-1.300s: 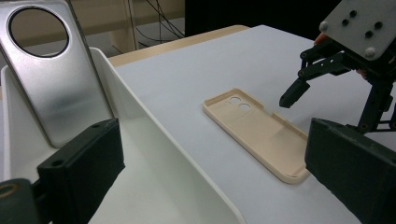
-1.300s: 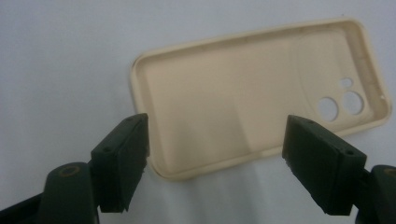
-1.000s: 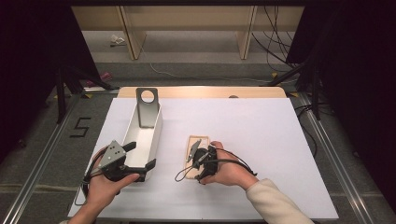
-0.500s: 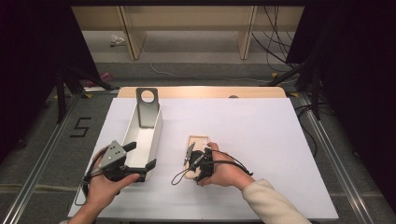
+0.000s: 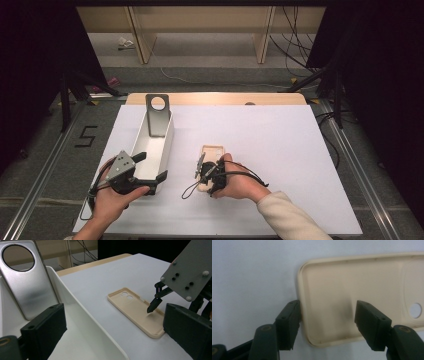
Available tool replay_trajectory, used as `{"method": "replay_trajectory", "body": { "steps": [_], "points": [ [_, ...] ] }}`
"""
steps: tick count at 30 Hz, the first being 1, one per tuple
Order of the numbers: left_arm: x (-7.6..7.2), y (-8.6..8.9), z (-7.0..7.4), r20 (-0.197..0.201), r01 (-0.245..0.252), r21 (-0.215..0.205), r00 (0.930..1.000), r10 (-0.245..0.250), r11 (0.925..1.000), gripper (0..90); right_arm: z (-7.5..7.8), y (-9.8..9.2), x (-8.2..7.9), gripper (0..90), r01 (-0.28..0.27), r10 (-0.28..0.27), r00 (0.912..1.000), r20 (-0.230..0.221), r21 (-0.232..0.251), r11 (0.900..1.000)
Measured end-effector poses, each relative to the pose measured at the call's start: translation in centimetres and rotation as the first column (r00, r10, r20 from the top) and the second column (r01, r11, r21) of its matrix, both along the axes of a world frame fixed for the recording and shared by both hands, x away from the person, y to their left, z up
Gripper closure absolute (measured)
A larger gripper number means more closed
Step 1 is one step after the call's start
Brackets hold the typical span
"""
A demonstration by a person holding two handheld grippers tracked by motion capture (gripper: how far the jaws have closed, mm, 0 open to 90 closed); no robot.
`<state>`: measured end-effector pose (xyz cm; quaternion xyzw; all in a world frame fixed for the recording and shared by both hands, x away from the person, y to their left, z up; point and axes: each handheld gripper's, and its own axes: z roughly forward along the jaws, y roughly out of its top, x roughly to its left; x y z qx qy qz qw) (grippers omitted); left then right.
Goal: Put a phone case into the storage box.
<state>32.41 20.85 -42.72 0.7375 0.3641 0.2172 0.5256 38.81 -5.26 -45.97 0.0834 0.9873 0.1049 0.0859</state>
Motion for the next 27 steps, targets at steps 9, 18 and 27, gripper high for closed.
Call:
{"method": "replay_trajectory", "body": {
  "steps": [9,18,27],
  "points": [
    [0.01,0.02,-0.01,0.000,0.002,0.000,1.0000,-0.002,1.0000,4.4,0.01,0.63,0.05,41.0,-0.021,0.021,0.9998,0.000,-0.007,1.000],
    [-0.01,-0.01,-0.02,-0.002,0.003,0.000,1.0000,-0.003,1.0000,4.4,0.10,0.76,-0.24,56.2,-0.064,0.063,0.9977,-0.023,-0.013,0.998],
    [0.00,-0.03,-0.05,-0.002,0.006,0.002,1.0000,-0.006,1.0000,4.4,0.12,1.04,-0.81,68.9,-0.094,0.093,0.9949,-0.039,-0.028,0.995]
  ]
}}
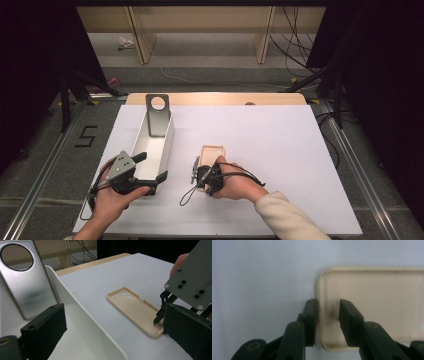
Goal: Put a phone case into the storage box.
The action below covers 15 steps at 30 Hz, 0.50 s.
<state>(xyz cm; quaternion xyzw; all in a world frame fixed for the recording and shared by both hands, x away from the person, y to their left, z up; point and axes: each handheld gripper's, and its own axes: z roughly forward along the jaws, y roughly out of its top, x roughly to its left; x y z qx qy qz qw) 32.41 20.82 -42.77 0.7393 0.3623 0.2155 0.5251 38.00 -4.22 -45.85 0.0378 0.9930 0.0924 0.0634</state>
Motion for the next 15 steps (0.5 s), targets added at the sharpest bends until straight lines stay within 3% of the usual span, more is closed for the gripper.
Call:
{"method": "replay_trajectory", "body": {
  "steps": [15],
  "points": [
    [-0.01,0.02,0.01,0.000,-0.002,0.000,1.0000,0.002,1.0000,4.3,0.17,0.34,-0.43,83.1,-0.027,0.027,0.9996,-0.002,-0.039,0.999]
  ]
}}
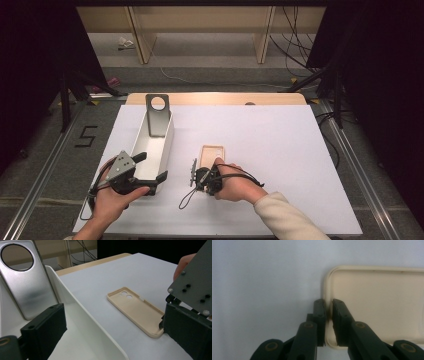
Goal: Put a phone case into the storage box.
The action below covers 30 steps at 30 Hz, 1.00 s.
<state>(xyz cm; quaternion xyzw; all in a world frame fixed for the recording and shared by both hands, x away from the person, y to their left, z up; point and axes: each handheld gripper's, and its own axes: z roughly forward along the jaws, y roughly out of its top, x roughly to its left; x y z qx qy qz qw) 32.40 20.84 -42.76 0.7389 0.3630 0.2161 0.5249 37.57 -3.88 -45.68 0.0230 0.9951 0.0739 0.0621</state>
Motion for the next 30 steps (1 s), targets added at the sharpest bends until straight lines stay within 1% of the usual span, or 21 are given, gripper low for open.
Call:
{"method": "replay_trajectory", "body": {
  "steps": [2,6,12,13,14,18,19,20,21,22,23,25,27,28,30],
  "points": [
    [0.0,0.0,0.0,0.000,0.001,0.000,1.0000,-0.001,1.0000,4.3,0.0,0.0,-0.1,85.2,-0.003,0.003,1.0000,-0.004,-0.002,1.000],
    [0.0,0.0,0.0,0.001,0.001,0.000,1.0000,-0.001,1.0000,4.4,0.0,-0.1,-0.1,86.0,0.002,-0.002,0.9999,-0.012,0.001,1.000],
    [0.0,0.0,0.0,0.001,0.001,-0.005,1.0000,-0.001,1.0000,4.3,0.0,-0.3,-0.1,86.8,-0.012,0.012,0.9999,-0.009,0.018,1.000],
    [0.0,0.0,0.0,0.000,0.001,-0.004,1.0000,-0.001,1.0000,4.3,0.1,-0.3,-0.1,86.9,-0.006,0.006,0.9999,-0.014,0.014,1.000],
    [0.0,0.0,0.0,0.000,0.001,-0.005,1.0000,-0.001,1.0000,4.3,0.0,-0.4,0.0,86.9,-0.008,0.009,0.9999,-0.011,0.030,1.000],
    [0.0,0.1,0.0,0.000,0.000,-0.005,1.0000,0.000,1.0000,4.3,0.0,-0.8,0.0,87.2,-0.001,0.002,0.9998,-0.018,0.053,0.999],
    [0.0,0.1,0.0,0.000,0.000,-0.004,1.0000,0.000,1.0000,4.4,0.0,-0.9,0.0,87.2,0.005,-0.004,0.9997,-0.022,0.069,0.998],
    [0.0,0.1,0.0,-0.001,0.000,-0.005,1.0000,0.000,1.0000,4.3,0.1,-1.0,0.0,87.3,0.006,-0.004,0.9997,-0.024,0.066,0.998],
    [0.0,0.1,0.0,-0.001,0.000,-0.005,1.0000,0.000,1.0000,4.4,0.1,-1.2,0.0,87.2,0.014,-0.012,0.9996,-0.027,0.081,0.997],
    [0.0,0.1,0.0,0.000,0.000,-0.004,1.0000,0.000,1.0000,4.4,0.2,-1.3,0.0,87.3,0.018,-0.016,0.9994,-0.030,0.079,0.997],
    [0.0,0.1,0.0,0.000,0.001,-0.004,1.0000,-0.001,1.0000,4.4,0.3,-1.5,0.1,87.3,0.021,-0.017,0.9991,-0.038,0.095,0.995],
    [0.0,0.1,0.0,-0.001,0.001,-0.005,1.0000,-0.001,1.0000,4.4,0.4,-1.9,0.2,87.4,0.029,-0.025,0.9990,-0.037,0.116,0.993],
    [0.0,0.1,0.0,-0.001,-0.001,-0.006,1.0000,0.001,1.0000,4.4,0.7,-2.2,0.3,87.4,0.033,-0.029,0.9992,-0.027,0.139,0.990],
    [0.0,0.1,0.0,0.000,-0.001,-0.006,1.0000,0.001,1.0000,4.4,0.8,-2.4,0.3,87.4,0.047,-0.043,0.9986,-0.032,0.154,0.987],
    [0.0,0.1,0.0,0.000,-0.002,-0.006,1.0000,0.002,1.0000,4.5,1.1,-2.7,0.5,87.4,0.047,-0.042,0.9986,-0.031,0.179,0.983]
  ]
}}
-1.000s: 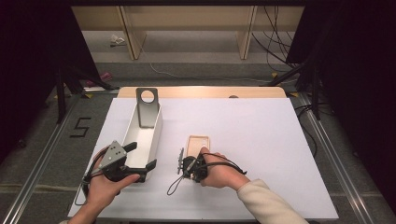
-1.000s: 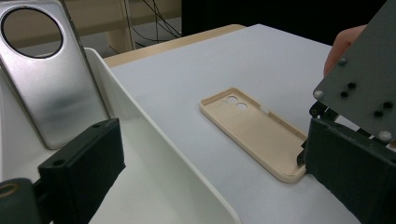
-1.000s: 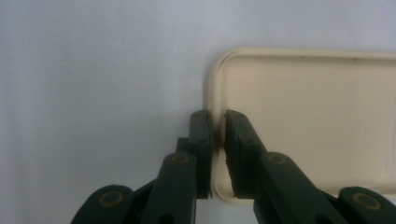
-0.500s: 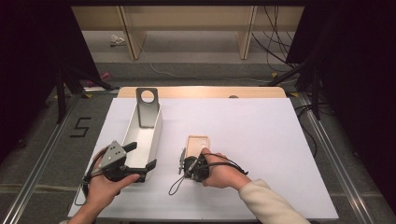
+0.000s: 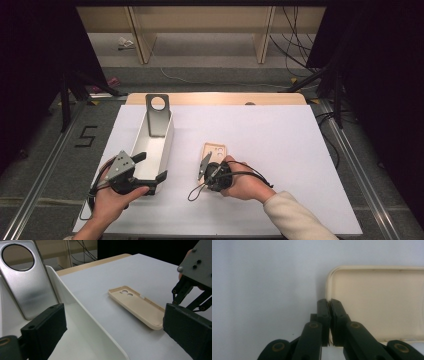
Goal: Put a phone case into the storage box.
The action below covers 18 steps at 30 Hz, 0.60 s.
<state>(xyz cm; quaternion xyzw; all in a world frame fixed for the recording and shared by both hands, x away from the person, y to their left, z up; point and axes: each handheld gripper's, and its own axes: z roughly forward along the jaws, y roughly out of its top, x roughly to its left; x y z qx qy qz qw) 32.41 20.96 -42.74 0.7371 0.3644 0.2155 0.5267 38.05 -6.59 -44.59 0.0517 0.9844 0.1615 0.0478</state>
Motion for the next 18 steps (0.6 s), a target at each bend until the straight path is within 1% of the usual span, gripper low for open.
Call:
{"method": "replay_trajectory", "body": {
  "steps": [1,4,5,8,10,14,16,18],
  "points": [
    [0.0,0.0,0.0,0.000,0.000,0.000,1.0000,0.000,1.0000,4.5,0.2,-0.2,0.0,87.5,0.014,-0.014,0.9999,-0.001,0.014,1.000],
    [0.0,0.0,0.0,-0.001,-0.001,0.001,1.0000,0.001,1.0000,4.5,0.7,-0.6,0.0,87.5,0.017,-0.018,0.9998,0.004,0.062,0.998],
    [0.0,0.0,0.0,-0.001,-0.003,0.001,1.0000,0.003,1.0000,4.5,1.0,-0.9,0.1,87.5,0.024,-0.025,0.9997,0.004,0.088,0.996],
    [0.0,0.1,0.0,-0.002,-0.008,-0.002,1.0000,0.008,1.0000,4.6,1.5,-1.3,0.3,87.5,0.031,-0.034,0.9993,0.018,0.133,0.991],
    [0.1,0.1,-0.1,-0.005,-0.008,-0.003,1.0000,0.008,1.0000,4.7,1.8,-1.7,0.4,87.5,0.033,-0.038,0.9990,0.024,0.166,0.986],
    [0.1,0.1,-0.1,-0.003,-0.008,-0.001,1.0000,0.008,1.0000,4.7,2.0,-2.2,0.4,87.5,0.034,-0.042,0.9986,0.033,0.216,0.976],
    [0.1,0.1,-0.1,-0.003,-0.010,-0.001,0.9999,0.010,0.9999,4.6,2.2,-2.5,0.4,87.5,0.036,-0.044,0.9984,0.034,0.225,0.974],
    [0.1,0.1,-0.1,-0.003,-0.010,-0.002,0.9999,0.010,0.9999,4.6,2.3,-2.8,0.3,87.5,0.041,-0.051,0.9980,0.036,0.248,0.968]
  ]
}}
